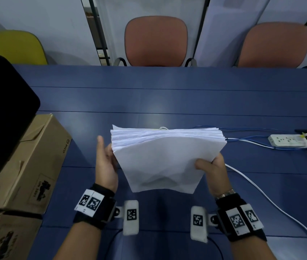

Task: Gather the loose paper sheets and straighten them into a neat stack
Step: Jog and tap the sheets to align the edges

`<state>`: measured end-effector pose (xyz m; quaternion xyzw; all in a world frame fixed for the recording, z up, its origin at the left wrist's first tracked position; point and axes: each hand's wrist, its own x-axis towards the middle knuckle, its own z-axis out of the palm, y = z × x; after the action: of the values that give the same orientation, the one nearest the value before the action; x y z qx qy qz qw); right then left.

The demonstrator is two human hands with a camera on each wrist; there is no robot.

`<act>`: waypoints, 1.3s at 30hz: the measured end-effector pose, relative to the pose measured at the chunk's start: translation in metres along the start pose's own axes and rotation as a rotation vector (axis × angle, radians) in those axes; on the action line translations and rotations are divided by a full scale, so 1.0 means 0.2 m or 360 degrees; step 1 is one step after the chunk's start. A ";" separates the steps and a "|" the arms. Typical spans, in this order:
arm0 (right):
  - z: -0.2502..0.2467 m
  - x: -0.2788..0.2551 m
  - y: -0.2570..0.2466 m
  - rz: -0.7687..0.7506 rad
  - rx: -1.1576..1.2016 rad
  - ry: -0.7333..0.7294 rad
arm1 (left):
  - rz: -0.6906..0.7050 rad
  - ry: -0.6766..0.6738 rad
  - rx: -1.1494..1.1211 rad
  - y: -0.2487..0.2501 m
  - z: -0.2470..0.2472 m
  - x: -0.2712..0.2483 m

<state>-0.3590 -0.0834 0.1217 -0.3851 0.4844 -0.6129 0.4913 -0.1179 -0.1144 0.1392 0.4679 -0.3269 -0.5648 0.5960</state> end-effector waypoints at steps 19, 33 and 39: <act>-0.08 -0.01 0.21 0.0115 -0.0250 -0.0028 | -0.0076 -0.0384 0.0660 -0.32 -0.23 0.00; -0.06 -0.05 0.14 0.0088 -0.0142 0.0011 | 0.0081 -0.0374 0.0409 -0.24 -0.09 0.00; -0.06 -0.09 0.13 -0.0066 -0.0199 0.0046 | 0.0227 -0.0397 0.0349 -0.21 -0.09 -0.03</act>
<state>-0.3602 -0.0651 0.0945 -0.4160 0.5207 -0.5971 0.4464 -0.1178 -0.1025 0.0950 0.4319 -0.4903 -0.5359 0.5348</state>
